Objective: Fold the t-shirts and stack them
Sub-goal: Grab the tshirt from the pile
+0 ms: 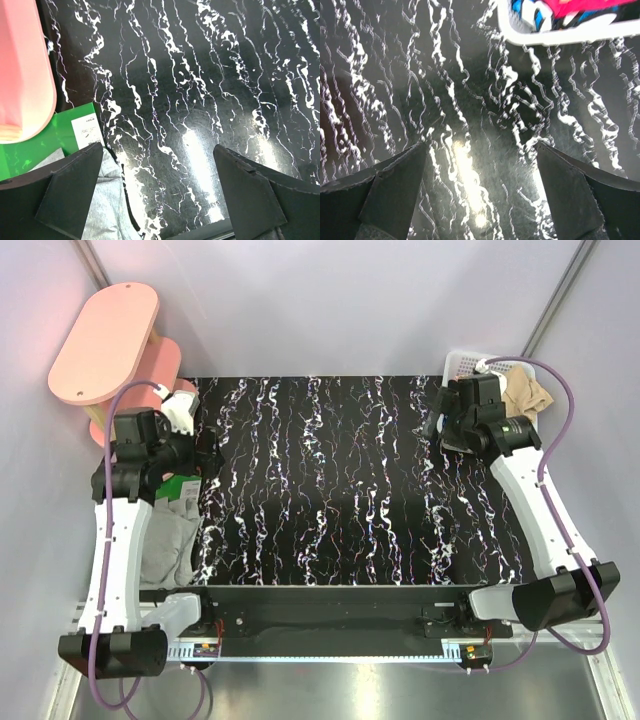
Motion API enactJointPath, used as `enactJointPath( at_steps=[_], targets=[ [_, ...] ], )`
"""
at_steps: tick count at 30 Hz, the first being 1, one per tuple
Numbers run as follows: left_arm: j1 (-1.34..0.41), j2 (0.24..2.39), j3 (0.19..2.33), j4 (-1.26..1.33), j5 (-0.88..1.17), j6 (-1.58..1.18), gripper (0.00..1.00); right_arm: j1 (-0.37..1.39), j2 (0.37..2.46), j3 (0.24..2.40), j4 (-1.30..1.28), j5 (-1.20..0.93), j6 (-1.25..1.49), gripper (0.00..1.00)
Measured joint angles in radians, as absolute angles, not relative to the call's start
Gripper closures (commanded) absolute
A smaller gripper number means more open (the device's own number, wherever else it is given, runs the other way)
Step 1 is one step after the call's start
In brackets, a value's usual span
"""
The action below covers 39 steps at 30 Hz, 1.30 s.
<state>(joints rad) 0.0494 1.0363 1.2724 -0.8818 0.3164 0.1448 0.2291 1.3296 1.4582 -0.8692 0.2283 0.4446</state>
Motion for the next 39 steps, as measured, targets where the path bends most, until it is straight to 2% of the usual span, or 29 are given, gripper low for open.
enactJointPath(
  at_steps=[6, 12, 17, 21, 24, 25, 29, 31, 32, 34, 35, 38, 39],
  targets=[
    [0.049, 1.073, 1.256, -0.873, 0.302, 0.142, 0.01, 0.203, 1.446, 1.578, -0.858, 0.366, 0.402, 0.0],
    [0.059, 1.032, 1.245, -0.868, 0.257, 0.163, 0.01, -0.018, 1.821, 1.9, -0.854, 0.347, 0.417, 0.0],
    [0.067, 0.96, 1.217, -0.865, 0.234, 0.184, 0.01, -0.144, 2.032, 1.982, -0.906, 0.339, 0.467, 0.0],
    [0.075, 0.972, 1.201, -0.859, 0.23, 0.187, 0.01, -0.177, 2.099, 1.995, -0.941, 0.319, 0.505, 0.0],
    [0.085, 0.994, 1.185, -0.859, 0.231, 0.187, 0.01, -0.178, 2.109, 1.997, -0.952, 0.307, 0.523, 0.08],
    [0.089, 1.001, 1.183, -0.86, 0.232, 0.187, 0.01, -0.181, 2.111, 2.003, -0.956, 0.3, 0.529, 0.18],
    [0.104, 1.02, 1.182, -0.854, 0.238, 0.187, 0.01, -0.191, 2.135, 2.038, -0.96, 0.274, 0.551, 0.46],
    [0.113, 1.029, 1.182, -0.847, 0.24, 0.187, 0.01, -0.203, 2.159, 2.062, -0.96, 0.264, 0.56, 0.49],
    [0.118, 1.032, 1.182, -0.844, 0.241, 0.187, 0.01, -0.21, 2.173, 2.074, -0.96, 0.257, 0.565, 0.47],
    [0.131, 1.044, 1.182, -0.841, 0.244, 0.187, 0.01, -0.223, 2.196, 2.089, -0.959, 0.242, 0.574, 0.35],
    [0.141, 1.049, 1.182, -0.84, 0.248, 0.187, 0.01, -0.229, 2.205, 2.093, -0.96, 0.236, 0.581, 0.34],
    [0.166, 1.053, 1.182, -0.837, 0.258, 0.187, 0.01, -0.244, 2.223, 2.102, -0.965, 0.215, 0.585, 0.37],
    [0.174, 1.053, 1.182, -0.836, 0.261, 0.187, 0.01, -0.248, 2.228, 2.105, -0.963, 0.211, 0.587, 0.46]
  ],
)
